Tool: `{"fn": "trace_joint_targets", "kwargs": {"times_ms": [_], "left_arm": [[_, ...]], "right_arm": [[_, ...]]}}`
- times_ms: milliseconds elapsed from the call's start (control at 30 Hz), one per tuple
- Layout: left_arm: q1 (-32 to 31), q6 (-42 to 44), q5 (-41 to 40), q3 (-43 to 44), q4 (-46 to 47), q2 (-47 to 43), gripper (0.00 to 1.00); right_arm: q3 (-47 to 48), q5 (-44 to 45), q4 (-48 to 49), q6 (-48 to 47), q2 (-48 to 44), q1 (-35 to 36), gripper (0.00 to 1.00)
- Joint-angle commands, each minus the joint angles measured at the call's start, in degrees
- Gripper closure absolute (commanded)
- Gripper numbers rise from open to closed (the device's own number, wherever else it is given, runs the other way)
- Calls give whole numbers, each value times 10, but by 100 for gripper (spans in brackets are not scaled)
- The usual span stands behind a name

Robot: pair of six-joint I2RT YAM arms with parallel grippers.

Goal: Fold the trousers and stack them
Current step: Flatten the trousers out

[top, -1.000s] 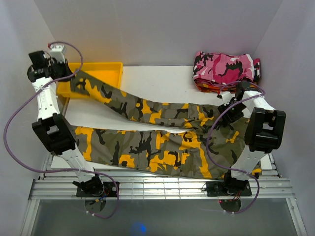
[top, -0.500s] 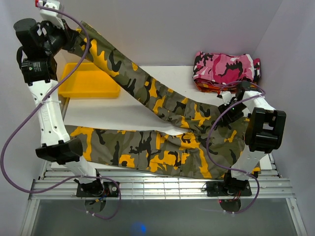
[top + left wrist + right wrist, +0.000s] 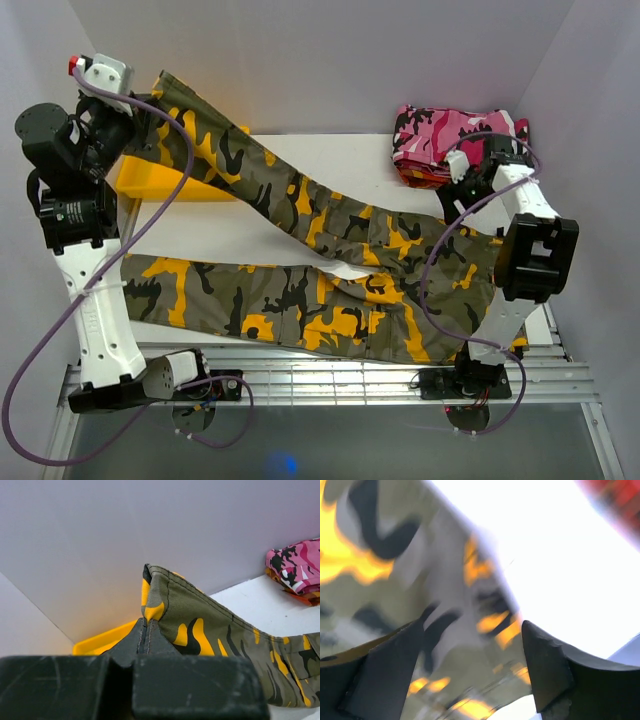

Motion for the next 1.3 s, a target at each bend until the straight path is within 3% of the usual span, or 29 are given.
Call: {"fn": "trace_joint_targets", "kwargs": {"times_ms": [0, 133, 233, 367, 467, 633, 800, 867, 900, 967, 1133, 1167, 1267], "left_arm": [[3, 26, -7, -56, 26, -14, 100], [3, 20, 30, -90, 53, -24, 100], [3, 12, 43, -78, 49, -11, 100], [3, 6, 83, -114, 110, -33, 100], [3, -1, 93, -116, 125, -40, 100], [3, 6, 81, -105, 112, -32, 100], [3, 8, 42, -127, 120, -47, 100], [4, 6, 31, -145, 127, -53, 100], [4, 4, 16, -151, 131, -60, 100], [4, -1, -2, -164, 132, -62, 100], [4, 4, -22, -198, 134, -71, 100], [4, 4, -24, -210, 142, -72, 100], [4, -4, -41, -225, 155, -74, 100]], "right_arm": [[90, -4, 21, 4, 55, 25, 14], [171, 19, 36, 9, 141, 67, 13], [222, -24, 11, -24, 176, 106, 14], [200, -68, 32, -82, 183, 134, 14], [194, -53, 57, -109, 202, 154, 13], [273, -49, -8, -130, 278, 175, 15], [267, -45, -32, -138, 286, 189, 27], [243, -35, -26, -139, 281, 195, 38], [237, -33, -23, -140, 279, 196, 49], [234, -45, -37, -143, 267, 196, 50], [199, -70, -53, -161, 205, 196, 43], [195, -61, -53, -161, 203, 197, 47], [211, -27, -76, -165, 231, 202, 70]]}}
